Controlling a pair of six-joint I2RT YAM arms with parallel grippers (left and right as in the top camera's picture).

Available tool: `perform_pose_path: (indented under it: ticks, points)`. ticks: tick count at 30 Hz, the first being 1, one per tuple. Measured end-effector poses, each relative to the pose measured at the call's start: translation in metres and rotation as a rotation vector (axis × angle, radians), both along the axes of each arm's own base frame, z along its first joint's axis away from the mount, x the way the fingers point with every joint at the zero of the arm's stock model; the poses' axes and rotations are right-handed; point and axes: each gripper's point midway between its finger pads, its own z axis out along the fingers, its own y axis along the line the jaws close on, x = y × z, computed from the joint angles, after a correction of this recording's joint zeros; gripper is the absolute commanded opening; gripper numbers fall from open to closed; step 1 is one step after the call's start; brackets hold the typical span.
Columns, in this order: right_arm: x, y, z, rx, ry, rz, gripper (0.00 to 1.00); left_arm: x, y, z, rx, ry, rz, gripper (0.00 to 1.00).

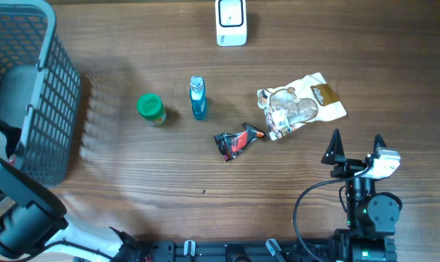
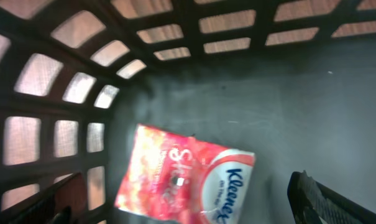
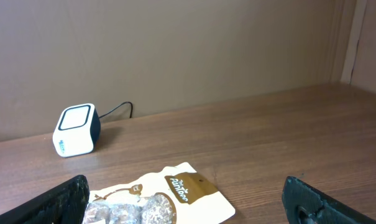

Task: Scan the item barcode
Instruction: 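Reach the left gripper into the basket and grasp the red-white packet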

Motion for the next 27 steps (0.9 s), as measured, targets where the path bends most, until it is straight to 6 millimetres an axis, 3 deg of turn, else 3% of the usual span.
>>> perform_pose_path:
  ticks: [14, 27]
  points:
    - [0.000, 0.000, 0.000, 0.000, 0.000, 0.000, 1.00, 0.000, -0.005, -0.033, -0.008, -0.079, -0.008, 1.00]
    - [0.000, 0.000, 0.000, 0.000, 0.000, 0.000, 1.00, 0.001, 0.004, -0.042, 0.016, -0.121, 0.007, 1.00]
